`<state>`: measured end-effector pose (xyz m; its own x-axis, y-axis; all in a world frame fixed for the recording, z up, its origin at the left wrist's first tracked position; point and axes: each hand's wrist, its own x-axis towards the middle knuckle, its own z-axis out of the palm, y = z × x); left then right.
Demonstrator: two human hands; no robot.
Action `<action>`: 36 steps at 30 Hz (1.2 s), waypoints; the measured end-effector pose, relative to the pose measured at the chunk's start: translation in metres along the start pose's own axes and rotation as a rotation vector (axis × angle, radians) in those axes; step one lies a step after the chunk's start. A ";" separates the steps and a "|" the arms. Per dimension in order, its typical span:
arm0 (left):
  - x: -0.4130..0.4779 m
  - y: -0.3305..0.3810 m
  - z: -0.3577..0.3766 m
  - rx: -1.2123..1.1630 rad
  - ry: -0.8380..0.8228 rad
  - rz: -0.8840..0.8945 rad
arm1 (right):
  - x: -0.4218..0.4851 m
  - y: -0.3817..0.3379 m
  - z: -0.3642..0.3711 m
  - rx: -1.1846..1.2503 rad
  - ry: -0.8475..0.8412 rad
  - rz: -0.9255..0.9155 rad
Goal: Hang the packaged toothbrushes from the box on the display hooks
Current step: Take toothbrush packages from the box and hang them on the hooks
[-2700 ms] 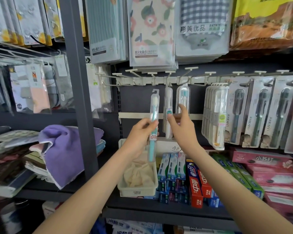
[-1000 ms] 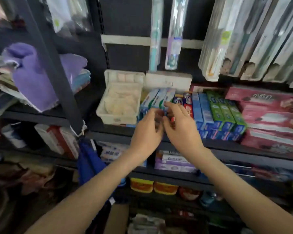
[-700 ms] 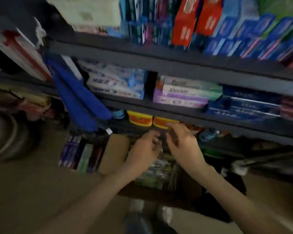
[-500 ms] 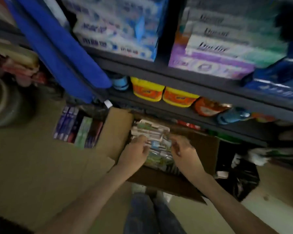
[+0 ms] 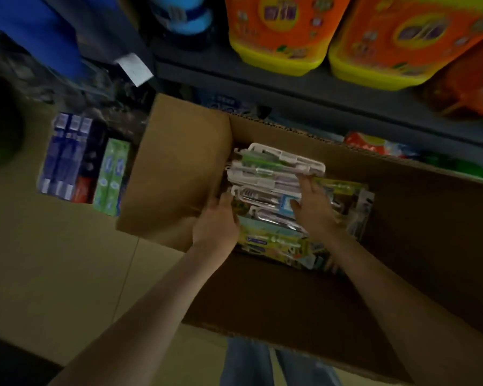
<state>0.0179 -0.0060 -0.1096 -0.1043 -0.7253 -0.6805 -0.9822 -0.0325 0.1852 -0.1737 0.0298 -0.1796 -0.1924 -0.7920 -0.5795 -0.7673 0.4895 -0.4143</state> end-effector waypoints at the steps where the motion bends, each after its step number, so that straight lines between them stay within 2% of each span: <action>1: 0.006 -0.003 0.008 0.010 -0.006 -0.003 | 0.015 0.003 0.007 -0.032 0.001 0.019; 4: 0.019 -0.010 0.032 0.037 -0.056 -0.023 | 0.045 0.006 0.025 -0.099 -0.038 0.095; 8: 0.024 -0.012 0.057 0.019 -0.100 -0.002 | 0.049 0.013 0.041 -0.264 0.064 0.114; 13: 0.026 -0.009 0.063 -0.087 -0.097 -0.001 | 0.049 0.024 0.037 -0.246 -0.107 0.058; 16: 0.029 -0.004 0.059 -0.337 -0.133 -0.035 | 0.035 0.023 0.033 -0.050 -0.111 0.034; 20: 0.032 0.010 0.054 -0.853 -0.263 -0.225 | 0.005 0.012 0.022 0.150 -0.160 0.027; 23: 0.031 0.019 0.054 -1.142 -0.311 -0.250 | -0.012 0.009 0.024 0.271 -0.181 -0.037; 28: 0.036 0.025 0.058 -1.127 -0.151 -0.361 | -0.028 0.015 0.043 0.197 -0.124 -0.256; 32: 0.043 0.019 0.059 -1.026 -0.099 -0.375 | -0.024 0.019 0.047 0.197 -0.159 -0.421; 34: 0.046 0.016 0.058 -0.986 -0.111 -0.374 | -0.009 0.019 0.045 0.261 -0.104 -0.354; 36: 0.049 0.010 0.061 -1.019 -0.168 -0.394 | 0.013 0.022 0.043 0.216 -0.013 -0.155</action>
<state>-0.0067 0.0002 -0.1843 0.0921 -0.4397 -0.8934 -0.3705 -0.8479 0.3791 -0.1670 0.0460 -0.2268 -0.0733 -0.8595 -0.5058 -0.6384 0.4301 -0.6383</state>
